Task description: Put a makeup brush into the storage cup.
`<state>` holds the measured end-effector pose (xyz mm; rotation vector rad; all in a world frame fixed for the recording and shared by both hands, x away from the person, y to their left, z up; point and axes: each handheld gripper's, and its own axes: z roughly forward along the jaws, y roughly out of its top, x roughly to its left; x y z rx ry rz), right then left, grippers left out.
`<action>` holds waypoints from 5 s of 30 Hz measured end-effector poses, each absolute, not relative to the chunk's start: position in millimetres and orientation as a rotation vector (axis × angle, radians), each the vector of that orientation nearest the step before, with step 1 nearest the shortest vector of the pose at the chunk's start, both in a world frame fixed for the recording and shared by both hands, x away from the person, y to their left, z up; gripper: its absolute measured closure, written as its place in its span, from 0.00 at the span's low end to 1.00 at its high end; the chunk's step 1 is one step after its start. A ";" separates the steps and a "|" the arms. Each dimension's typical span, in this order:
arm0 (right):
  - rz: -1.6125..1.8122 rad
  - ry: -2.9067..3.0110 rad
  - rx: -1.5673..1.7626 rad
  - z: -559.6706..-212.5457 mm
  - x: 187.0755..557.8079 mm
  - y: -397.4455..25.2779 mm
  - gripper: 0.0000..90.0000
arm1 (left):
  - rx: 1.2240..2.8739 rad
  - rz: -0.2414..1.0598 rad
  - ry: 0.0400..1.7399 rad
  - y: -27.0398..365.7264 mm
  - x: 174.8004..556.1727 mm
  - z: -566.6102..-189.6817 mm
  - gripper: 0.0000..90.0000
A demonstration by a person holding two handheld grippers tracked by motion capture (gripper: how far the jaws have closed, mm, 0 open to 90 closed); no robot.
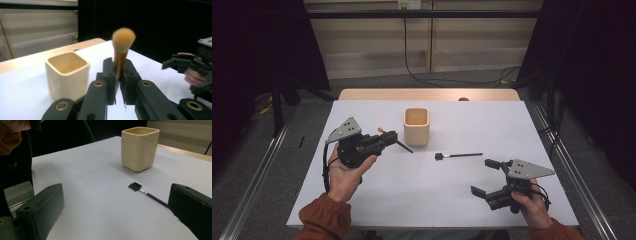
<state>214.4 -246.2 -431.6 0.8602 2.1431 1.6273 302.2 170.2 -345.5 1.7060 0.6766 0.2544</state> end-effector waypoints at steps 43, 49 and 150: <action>1.610 2.111 0.884 -435.0 214.8 -247.0 0.00 | 1.716 0.374 0.733 153.3 367.1 -314.7 0.93; 1.611 2.112 0.885 -435.2 215.0 -246.8 0.00 | 1.719 0.381 0.733 150.3 373.1 -312.3 0.93; 1.603 2.118 0.875 -435.2 213.5 -247.3 0.01 | 1.813 0.376 0.789 114.9 399.6 -380.9 0.22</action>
